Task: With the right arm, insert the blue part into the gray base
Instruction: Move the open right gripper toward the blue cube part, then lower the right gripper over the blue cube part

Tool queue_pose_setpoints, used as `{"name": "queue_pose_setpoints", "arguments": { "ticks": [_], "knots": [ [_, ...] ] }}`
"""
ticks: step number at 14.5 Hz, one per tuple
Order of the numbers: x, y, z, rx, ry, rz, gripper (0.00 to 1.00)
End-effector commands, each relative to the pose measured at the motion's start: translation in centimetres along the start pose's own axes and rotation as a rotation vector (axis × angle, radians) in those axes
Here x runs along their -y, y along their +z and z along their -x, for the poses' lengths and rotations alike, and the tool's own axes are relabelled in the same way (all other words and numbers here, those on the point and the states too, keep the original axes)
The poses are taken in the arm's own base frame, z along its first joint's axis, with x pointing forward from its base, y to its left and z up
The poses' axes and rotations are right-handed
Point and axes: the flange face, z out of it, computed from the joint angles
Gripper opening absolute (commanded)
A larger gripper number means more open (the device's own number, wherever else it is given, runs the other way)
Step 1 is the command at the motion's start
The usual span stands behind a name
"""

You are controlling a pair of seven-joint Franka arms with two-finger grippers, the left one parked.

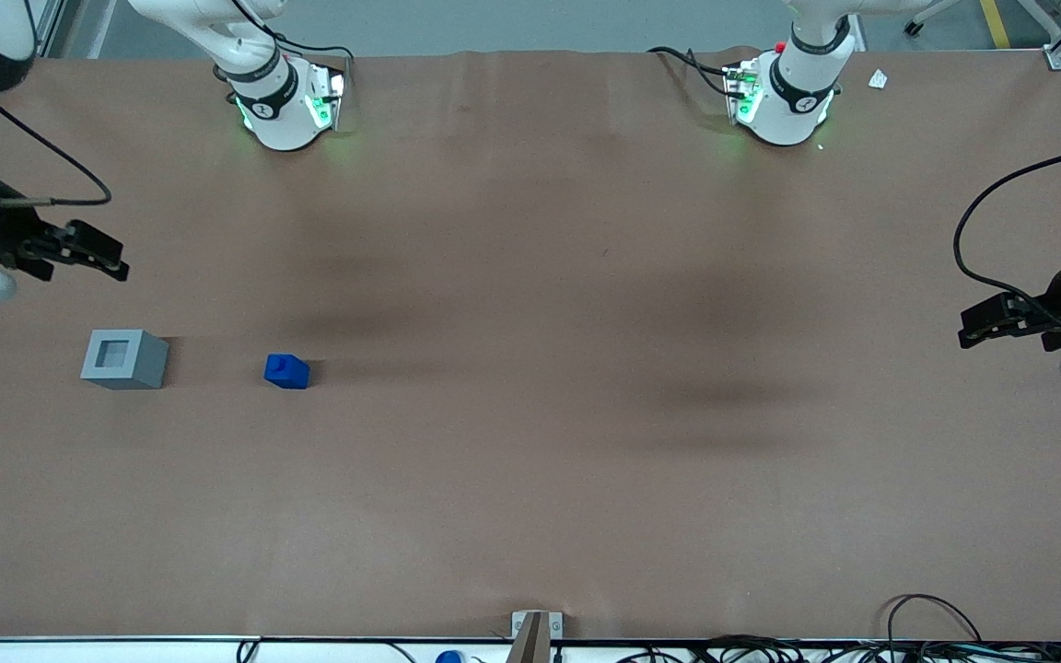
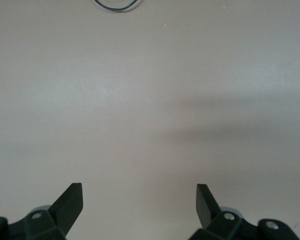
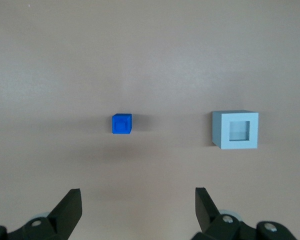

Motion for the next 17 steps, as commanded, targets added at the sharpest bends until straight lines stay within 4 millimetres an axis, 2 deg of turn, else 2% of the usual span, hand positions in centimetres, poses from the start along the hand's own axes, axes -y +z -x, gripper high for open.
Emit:
{"name": "queue_pose_setpoints", "arguments": {
  "ticks": [1,3,5,8,11,14,17],
  "knots": [
    [1.1,2.5,0.2,-0.007,0.002,0.002,1.00],
    [1.5,4.9,0.4,0.007,0.003,0.003,1.00],
    [2.8,8.1,0.9,0.025,0.007,0.000,1.00],
    [3.3,13.3,1.8,0.012,0.019,-0.024,1.00],
    [4.1,17.6,2.5,-0.006,0.006,-0.022,1.00],
    [4.7,21.6,2.3,-0.002,-0.004,-0.018,1.00],
    [5.8,24.6,1.6,-0.003,-0.020,-0.017,0.99]
  ]
}}
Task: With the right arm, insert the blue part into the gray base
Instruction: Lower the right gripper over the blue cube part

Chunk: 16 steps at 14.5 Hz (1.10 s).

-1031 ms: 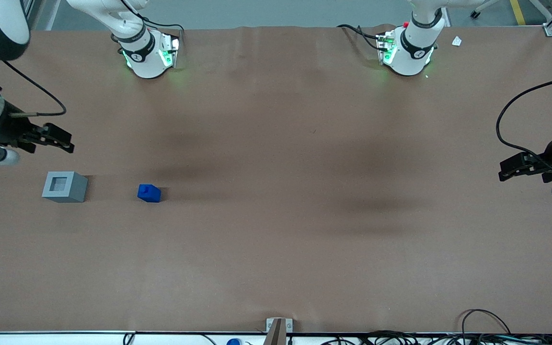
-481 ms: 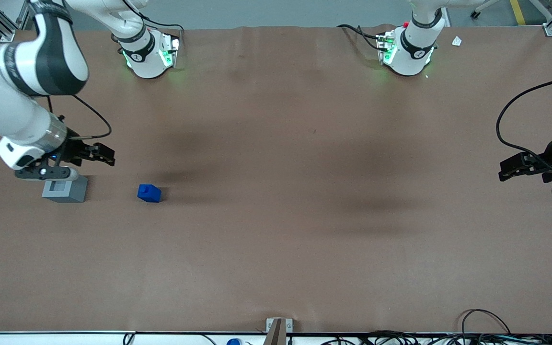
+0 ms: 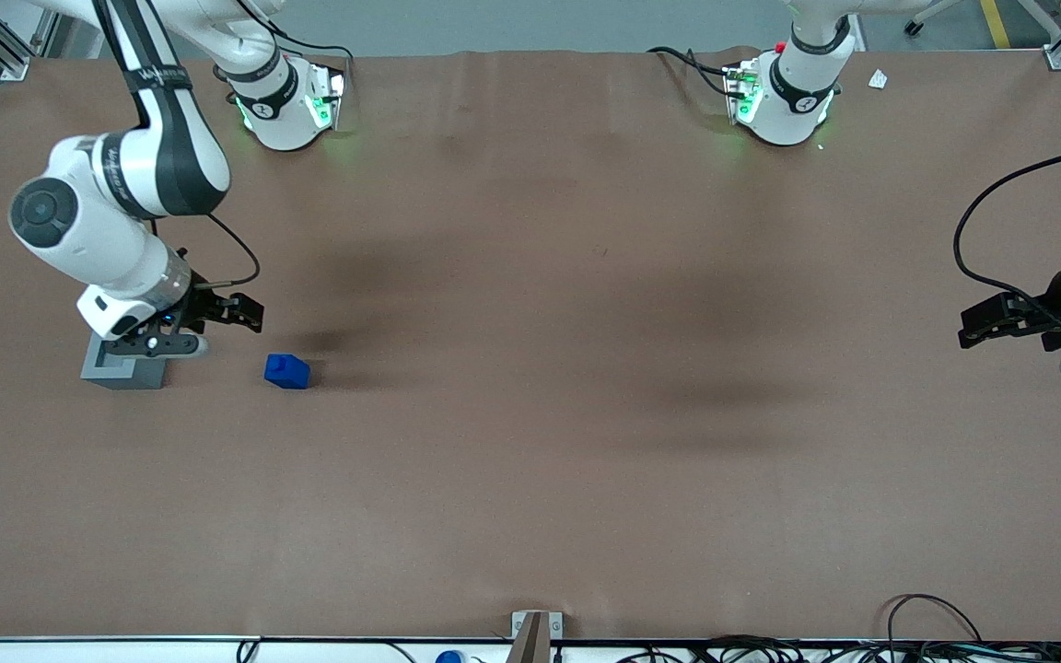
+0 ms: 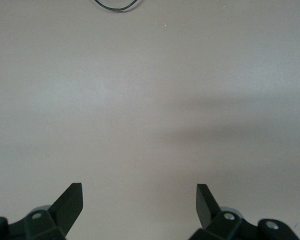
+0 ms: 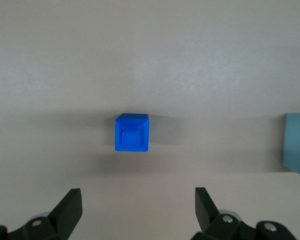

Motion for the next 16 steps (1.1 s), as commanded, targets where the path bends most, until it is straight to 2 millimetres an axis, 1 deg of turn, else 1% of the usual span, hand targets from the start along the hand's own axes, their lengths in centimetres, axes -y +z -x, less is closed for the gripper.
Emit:
{"name": "queue_pose_setpoints", "arguments": {
  "ticks": [1,6,8,11,13,16],
  "knots": [
    [1.4,2.7,-0.3,0.001,-0.001,-0.010,0.97],
    [1.8,7.5,-0.6,0.029,-0.007,-0.003,0.90],
    [1.8,8.7,-0.7,0.041,-0.008,-0.001,0.83],
    [1.7,10.1,-0.9,0.041,-0.007,0.000,0.72],
    [1.7,10.7,-1.1,0.039,-0.004,-0.001,0.67],
    [2.0,10.8,-1.5,0.036,-0.007,-0.001,0.60]
  ]
}}
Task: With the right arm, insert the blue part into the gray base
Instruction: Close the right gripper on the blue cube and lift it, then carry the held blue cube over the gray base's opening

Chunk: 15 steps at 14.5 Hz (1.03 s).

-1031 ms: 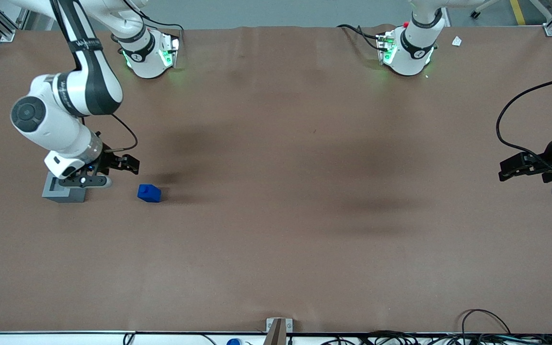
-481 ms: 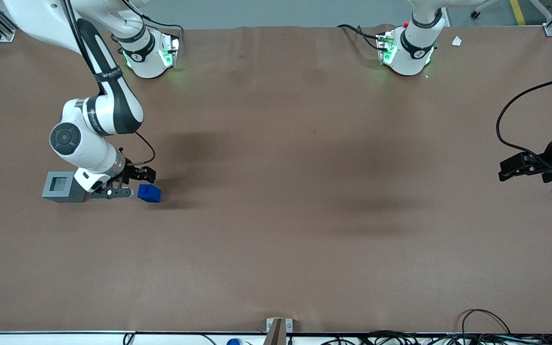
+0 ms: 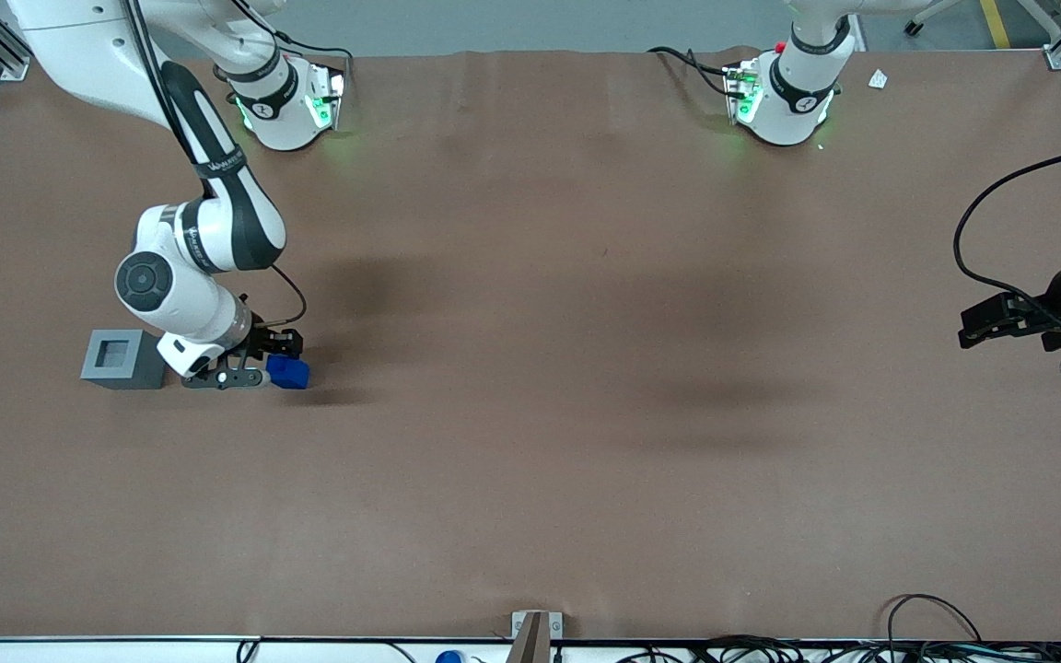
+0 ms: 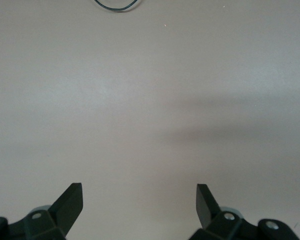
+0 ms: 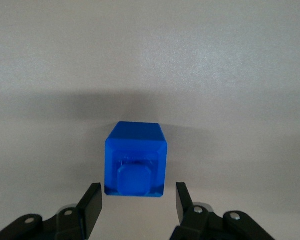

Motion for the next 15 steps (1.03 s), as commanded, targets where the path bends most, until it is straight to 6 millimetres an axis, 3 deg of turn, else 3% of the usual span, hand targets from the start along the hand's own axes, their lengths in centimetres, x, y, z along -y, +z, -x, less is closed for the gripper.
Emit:
{"name": "queue_pose_setpoints", "arguments": {
  "ticks": [1,3,6,10,12,15],
  "knots": [
    [0.5,0.0,-0.5,-0.008,0.015,-0.012,0.53],
    [0.3,-0.3,-0.8,-0.014,0.019,-0.013,0.29],
    [-0.8,-1.7,-2.1,-0.040,0.042,-0.017,0.11],
    [-2.6,-3.8,-3.5,-0.064,0.072,-0.019,0.06],
    [-4.6,-5.4,-4.0,-0.067,0.093,-0.020,0.05],
    [-8.1,-9.7,-3.9,-0.030,0.116,-0.024,0.05]
  ]
}}
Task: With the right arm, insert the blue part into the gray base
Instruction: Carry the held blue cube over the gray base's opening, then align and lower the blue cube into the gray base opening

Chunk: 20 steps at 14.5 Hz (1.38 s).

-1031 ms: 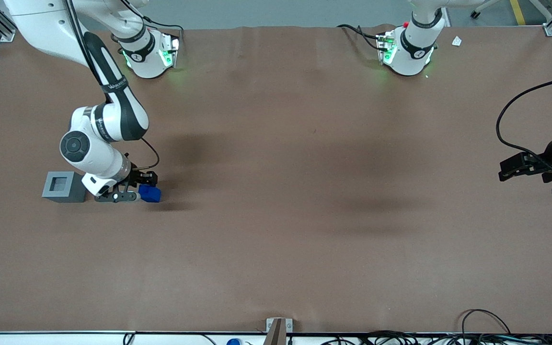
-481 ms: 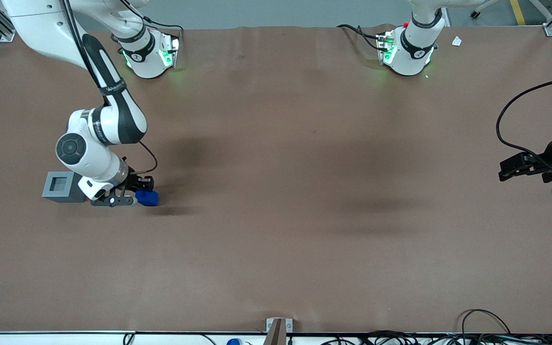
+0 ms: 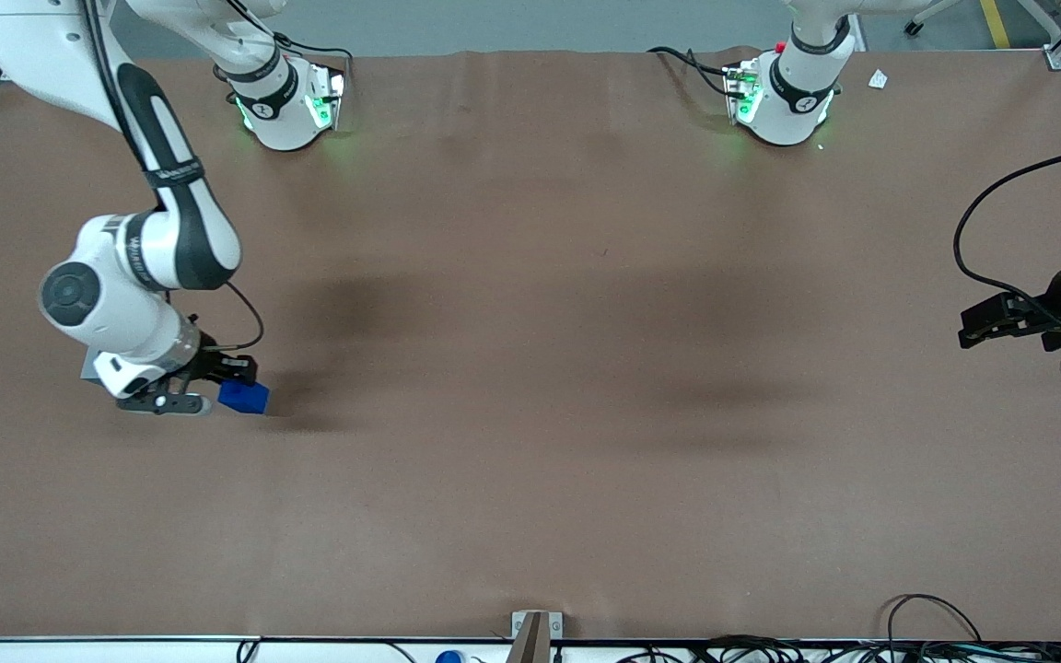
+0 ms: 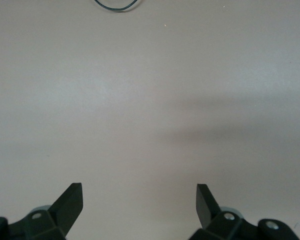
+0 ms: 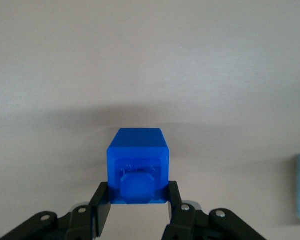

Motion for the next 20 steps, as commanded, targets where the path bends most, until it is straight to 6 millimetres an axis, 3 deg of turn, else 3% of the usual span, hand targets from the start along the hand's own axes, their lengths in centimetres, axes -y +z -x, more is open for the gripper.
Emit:
{"name": "queue_pose_setpoints", "arguments": {
  "ticks": [1,5,9,12,20],
  "knots": [
    [-3.0,-5.0,0.2,0.038,0.019,-0.018,0.05],
    [-8.1,-9.0,1.2,0.062,0.033,-0.026,0.05],
    [-13.8,-10.3,1.9,0.072,-0.002,-0.037,0.05],
    [-16.7,-10.1,2.3,0.075,0.001,-0.036,0.05],
    [-19.4,-9.3,2.7,0.086,0.041,-0.030,0.06]
  ]
}}
